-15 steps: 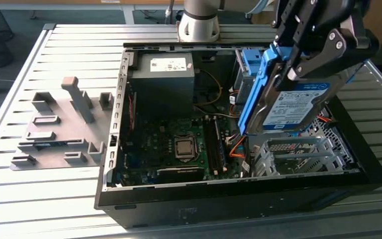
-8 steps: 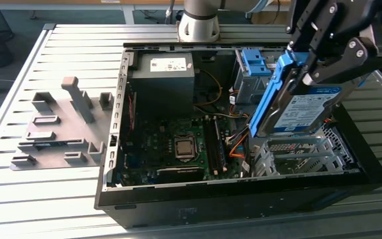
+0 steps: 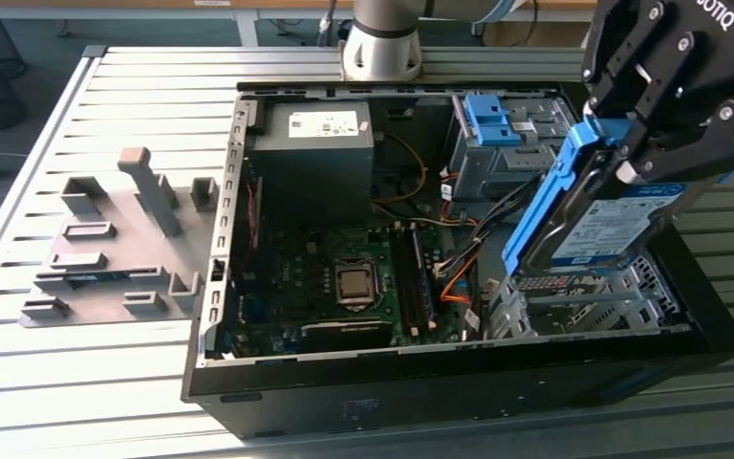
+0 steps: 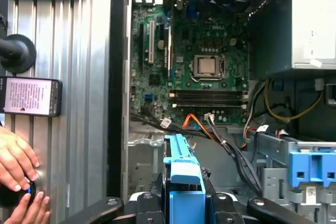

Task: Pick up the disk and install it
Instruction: 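Insert the disk into the insertion slot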

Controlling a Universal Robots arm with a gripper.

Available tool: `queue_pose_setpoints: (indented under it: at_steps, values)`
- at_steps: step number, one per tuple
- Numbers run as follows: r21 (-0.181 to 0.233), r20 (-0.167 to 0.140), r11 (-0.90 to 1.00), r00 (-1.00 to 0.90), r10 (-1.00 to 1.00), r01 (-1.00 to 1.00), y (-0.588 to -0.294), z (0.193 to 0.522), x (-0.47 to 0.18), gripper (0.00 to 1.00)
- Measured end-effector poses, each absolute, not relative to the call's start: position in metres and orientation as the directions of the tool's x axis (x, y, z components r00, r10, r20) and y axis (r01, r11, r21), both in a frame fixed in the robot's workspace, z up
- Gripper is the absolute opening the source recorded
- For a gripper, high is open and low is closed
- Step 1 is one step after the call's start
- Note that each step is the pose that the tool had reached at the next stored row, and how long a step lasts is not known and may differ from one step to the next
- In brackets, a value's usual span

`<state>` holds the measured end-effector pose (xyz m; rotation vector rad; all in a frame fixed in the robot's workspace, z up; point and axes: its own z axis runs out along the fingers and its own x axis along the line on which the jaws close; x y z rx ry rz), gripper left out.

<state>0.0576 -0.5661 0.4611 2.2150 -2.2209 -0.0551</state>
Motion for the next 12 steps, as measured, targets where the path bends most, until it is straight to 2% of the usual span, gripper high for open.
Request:
queue_pose_setpoints:
  at_steps: [12]
  values:
    - [0.028, -0.022, 0.012, -0.013, -1.0, -1.0, -0.571, 0.45, 0.072, 0.37]
